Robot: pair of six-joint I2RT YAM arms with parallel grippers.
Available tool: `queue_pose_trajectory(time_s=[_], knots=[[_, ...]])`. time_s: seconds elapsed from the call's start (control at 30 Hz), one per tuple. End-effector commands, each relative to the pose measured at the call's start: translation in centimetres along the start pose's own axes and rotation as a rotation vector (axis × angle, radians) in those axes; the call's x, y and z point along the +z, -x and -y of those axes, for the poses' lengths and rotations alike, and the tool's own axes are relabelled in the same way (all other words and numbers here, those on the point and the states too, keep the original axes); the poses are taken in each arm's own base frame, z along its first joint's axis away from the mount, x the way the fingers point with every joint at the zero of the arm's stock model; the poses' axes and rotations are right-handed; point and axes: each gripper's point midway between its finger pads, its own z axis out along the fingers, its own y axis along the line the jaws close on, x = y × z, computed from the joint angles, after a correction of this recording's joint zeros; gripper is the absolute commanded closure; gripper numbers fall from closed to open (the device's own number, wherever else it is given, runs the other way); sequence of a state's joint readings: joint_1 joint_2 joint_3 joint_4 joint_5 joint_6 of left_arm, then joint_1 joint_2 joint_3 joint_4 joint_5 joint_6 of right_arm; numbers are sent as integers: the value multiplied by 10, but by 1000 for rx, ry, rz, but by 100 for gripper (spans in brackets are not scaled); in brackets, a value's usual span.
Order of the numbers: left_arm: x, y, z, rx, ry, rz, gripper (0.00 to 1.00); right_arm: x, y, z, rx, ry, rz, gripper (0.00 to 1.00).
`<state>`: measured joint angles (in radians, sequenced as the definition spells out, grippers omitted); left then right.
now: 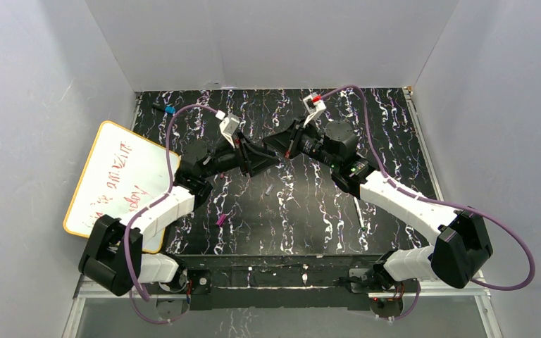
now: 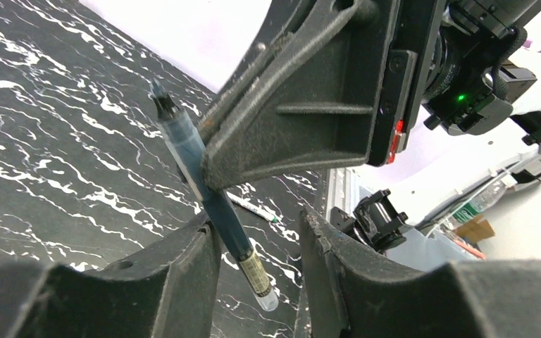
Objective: Insert the pens into the pen caps
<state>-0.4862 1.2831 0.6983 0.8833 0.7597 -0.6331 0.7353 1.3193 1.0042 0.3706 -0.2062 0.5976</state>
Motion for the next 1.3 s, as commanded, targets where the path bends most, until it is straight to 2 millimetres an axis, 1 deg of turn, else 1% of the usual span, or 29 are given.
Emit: queue_pose_trajectory(time_s=[0.0, 0.13, 0.23, 0.27, 0.3, 0.33, 0.4, 0.43, 0.7, 0.83, 0.87, 0.93, 1.0, 1.07, 1.1, 1.17, 1.23, 1.27], knots=[[1, 2, 14, 13, -65, -12, 58, -2, 43, -22, -58, 50, 141, 99], [2, 1, 13, 5, -67, -17, 57, -1, 48, -24, -67, 55, 154, 99], [2, 1, 13, 9, -66, -15, 62, 0, 48, -26, -72, 61, 152, 99], [2, 1, 13, 9, -64, -14, 66, 0, 48, -26, -72, 63, 151, 99], [2, 1, 13, 11, -63, -13, 73, 0, 48, -26, -71, 63, 148, 99], [2, 2, 12, 10, -60, -11, 82, 0, 47, -26, -71, 64, 147, 99], [2, 2, 12, 9, -58, -9, 96, 0, 45, -25, -68, 63, 143, 99], [2, 2, 11, 6, -54, -7, 100, 0, 45, -26, -67, 66, 144, 99], [-4, 5, 9, 8, -7, 31, 100, 0, 46, -25, -63, 63, 145, 99], [-6, 2, 4, 14, 28, 17, 100, -2, 44, -21, -83, 27, 114, 99], [-7, 1, 3, 22, 40, 13, 100, -5, 41, -18, -98, 8, 91, 93], [-10, 1, -1, 41, 74, 4, 100, -16, 33, -10, -139, -45, 44, 78], [-14, -1, -9, 70, 134, -20, 100, -36, 28, 6, -166, -145, 32, 71], [-20, -2, -15, 102, 191, -43, 100, -64, 28, 17, -183, -237, 51, 65], [-23, -1, -18, 119, 218, -47, 100, -81, 30, 20, -185, -279, 75, 60], [-31, 1, -21, 155, 270, -56, 100, -112, 31, 25, -165, -342, 121, 52], [-41, 2, -22, 192, 318, -70, 100, -142, 30, 26, -127, -379, 159, 48], [-46, 2, -23, 209, 342, -81, 100, -149, 26, 28, -101, -395, 163, 45]])
